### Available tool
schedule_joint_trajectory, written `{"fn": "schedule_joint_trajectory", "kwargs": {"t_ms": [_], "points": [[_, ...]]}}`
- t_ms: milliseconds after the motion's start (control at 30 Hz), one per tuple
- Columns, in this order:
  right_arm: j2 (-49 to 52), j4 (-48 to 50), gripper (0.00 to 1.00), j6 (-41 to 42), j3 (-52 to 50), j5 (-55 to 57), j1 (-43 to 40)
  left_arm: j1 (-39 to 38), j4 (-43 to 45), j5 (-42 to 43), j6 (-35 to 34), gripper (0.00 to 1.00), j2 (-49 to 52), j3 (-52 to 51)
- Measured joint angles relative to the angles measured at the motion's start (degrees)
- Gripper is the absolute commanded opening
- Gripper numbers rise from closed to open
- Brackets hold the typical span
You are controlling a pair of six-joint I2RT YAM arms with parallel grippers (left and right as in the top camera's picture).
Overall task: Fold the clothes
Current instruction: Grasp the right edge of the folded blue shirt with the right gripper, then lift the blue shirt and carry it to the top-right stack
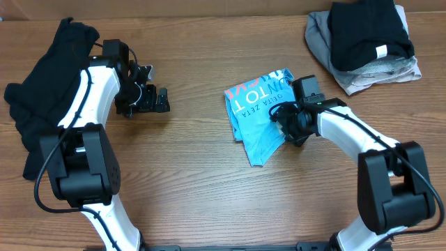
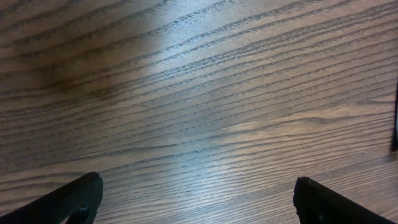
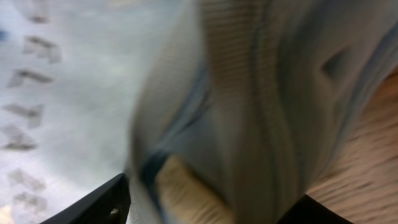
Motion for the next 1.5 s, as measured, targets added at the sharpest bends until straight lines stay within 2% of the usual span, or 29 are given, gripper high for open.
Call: {"fn": "schedule_joint_trajectory", "kwargs": {"t_ms": [167,233,367,433,633,933,1233,1500], "points": [[1.68,1.29,0.70,-1.51,0.83,1.11,0.44,0.00,-0.02,0.00,0.00,1.00,0.00,0.00],[2.58,3.52,0.65,-2.62,1.40,0.83,0.48,0.00,-0.04,0.00,0.00,1.00,0.00,0.00],[5.33,8.04,0.30,-5.81,2.97,0.02,0.48,0.00,-0.07,0.02,-0.02,1.00,0.00,0.00],[6.23,8.20,0.04,-7.15,3.41,0.13,0.37,0.00,-0.11,0.00,-0.02,1.00,0.00,0.00],[6.78,6.58,0.04,-10.62,4.33,-2.29,-1.18,-0.02,-0.24,0.02,-0.26,1.00,0.00,0.00],[6.84,1.77,0.04,-19.02,6.16,-14.86,-8.48,-0.02,-0.42,0.02,-0.28,1.00,0.00,0.00],[-0.20,-0.94,0.04,-21.09,18.49,-23.98,-9.46,0.00,-0.42,0.02,-0.28,1.00,0.00,0.00],[-3.06,-1.09,0.04,-21.94,25.62,-25.81,-9.44,0.00,-0.35,0.00,-0.28,1.00,0.00,0.00]]}}
